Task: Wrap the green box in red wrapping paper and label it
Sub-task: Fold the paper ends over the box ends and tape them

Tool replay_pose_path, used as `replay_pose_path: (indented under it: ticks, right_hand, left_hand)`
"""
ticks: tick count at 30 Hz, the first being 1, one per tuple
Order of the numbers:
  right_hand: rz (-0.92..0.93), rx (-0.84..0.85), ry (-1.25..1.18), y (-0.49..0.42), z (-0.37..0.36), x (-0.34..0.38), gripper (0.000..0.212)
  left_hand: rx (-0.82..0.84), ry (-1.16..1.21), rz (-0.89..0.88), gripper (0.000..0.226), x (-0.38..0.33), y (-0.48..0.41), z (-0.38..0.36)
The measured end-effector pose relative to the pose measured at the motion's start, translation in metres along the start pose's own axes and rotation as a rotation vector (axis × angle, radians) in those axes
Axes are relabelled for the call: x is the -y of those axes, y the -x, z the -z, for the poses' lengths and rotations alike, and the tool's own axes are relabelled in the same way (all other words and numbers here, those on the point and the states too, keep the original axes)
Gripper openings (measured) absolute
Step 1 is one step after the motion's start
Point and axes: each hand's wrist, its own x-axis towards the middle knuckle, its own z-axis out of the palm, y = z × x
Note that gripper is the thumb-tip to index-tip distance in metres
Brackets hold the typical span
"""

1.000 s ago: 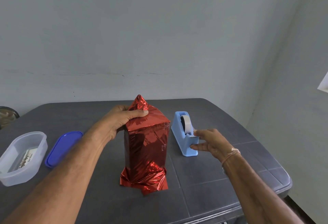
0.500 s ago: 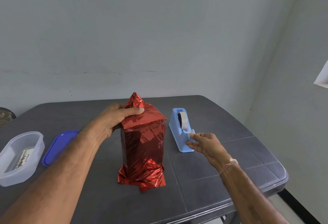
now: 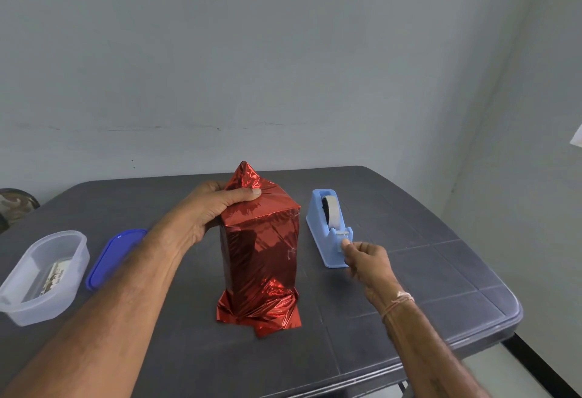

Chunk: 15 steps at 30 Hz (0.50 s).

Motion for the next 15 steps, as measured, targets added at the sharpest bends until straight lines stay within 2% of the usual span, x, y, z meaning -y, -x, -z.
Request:
replay_pose_path:
  ticks: [7, 15]
  right_hand:
    - [-0.002, 0.016, -0.164, 0.003, 0.001, -0.004, 0.015]
    - [-0.045, 0.031, -0.168, 0.004, 0.004, -0.011, 0.025]
  left_hand:
    - [-0.002, 0.0, -0.005, 0.056, 0.0, -0.001, -0.001]
    - [-0.002, -0.001, -0.002, 0.067, 0.001, 0.0, 0.0]
